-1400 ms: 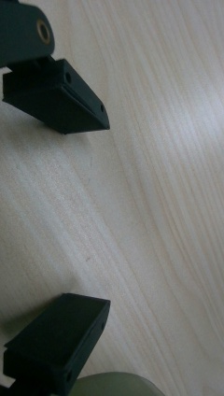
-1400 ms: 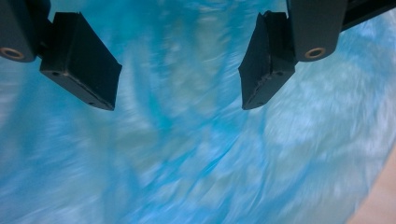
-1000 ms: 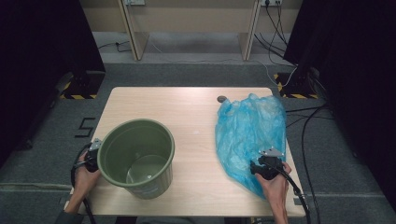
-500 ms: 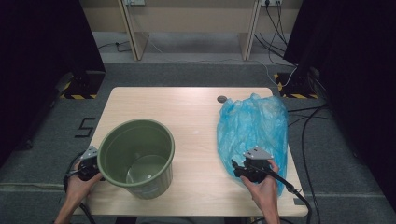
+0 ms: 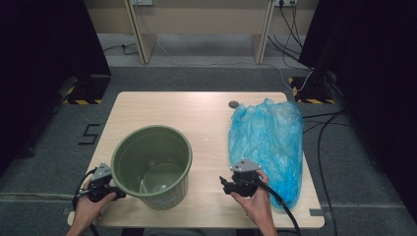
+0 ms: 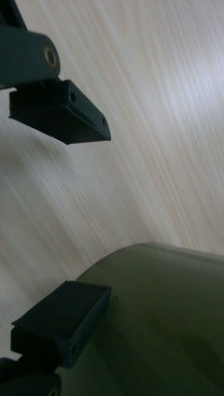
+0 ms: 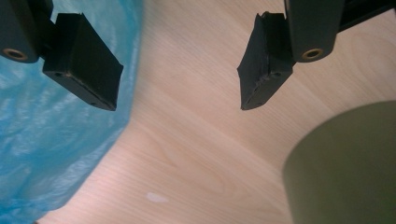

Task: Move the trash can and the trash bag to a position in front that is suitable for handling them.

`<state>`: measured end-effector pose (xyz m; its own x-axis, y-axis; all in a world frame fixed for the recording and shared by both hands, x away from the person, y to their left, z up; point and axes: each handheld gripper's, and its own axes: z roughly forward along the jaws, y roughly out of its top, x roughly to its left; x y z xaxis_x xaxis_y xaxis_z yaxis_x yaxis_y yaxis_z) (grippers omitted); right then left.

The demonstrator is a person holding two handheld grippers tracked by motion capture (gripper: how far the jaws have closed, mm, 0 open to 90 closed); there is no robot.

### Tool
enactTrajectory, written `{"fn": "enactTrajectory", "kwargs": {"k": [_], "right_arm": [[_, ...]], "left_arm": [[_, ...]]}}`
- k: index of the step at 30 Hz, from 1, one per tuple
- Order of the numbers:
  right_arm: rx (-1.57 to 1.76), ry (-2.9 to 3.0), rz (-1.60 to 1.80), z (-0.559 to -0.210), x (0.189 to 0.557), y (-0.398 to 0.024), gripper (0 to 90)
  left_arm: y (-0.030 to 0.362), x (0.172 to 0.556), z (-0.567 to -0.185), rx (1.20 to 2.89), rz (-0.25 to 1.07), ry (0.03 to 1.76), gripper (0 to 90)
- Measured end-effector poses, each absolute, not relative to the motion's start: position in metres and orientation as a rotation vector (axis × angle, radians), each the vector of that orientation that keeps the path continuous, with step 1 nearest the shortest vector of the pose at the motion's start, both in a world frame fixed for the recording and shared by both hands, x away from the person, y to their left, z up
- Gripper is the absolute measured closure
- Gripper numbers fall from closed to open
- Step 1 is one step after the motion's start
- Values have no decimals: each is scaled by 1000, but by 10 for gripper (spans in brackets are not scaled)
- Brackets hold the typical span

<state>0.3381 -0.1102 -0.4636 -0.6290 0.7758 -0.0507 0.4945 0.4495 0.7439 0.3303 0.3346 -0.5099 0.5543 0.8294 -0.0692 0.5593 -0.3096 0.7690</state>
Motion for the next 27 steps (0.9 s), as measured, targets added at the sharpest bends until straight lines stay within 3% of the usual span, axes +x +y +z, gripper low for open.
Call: {"fn": "enactTrajectory", "kwargs": {"k": [12,27], "right_arm": [[1042,2391,1051,-471,341,-95,290],[1116,2345,1014,-471,369,-104,305]], "left_arm": [[280,343,-511,2053,364,1006,186],[258,369,-508,2098,435,970,194]]}}
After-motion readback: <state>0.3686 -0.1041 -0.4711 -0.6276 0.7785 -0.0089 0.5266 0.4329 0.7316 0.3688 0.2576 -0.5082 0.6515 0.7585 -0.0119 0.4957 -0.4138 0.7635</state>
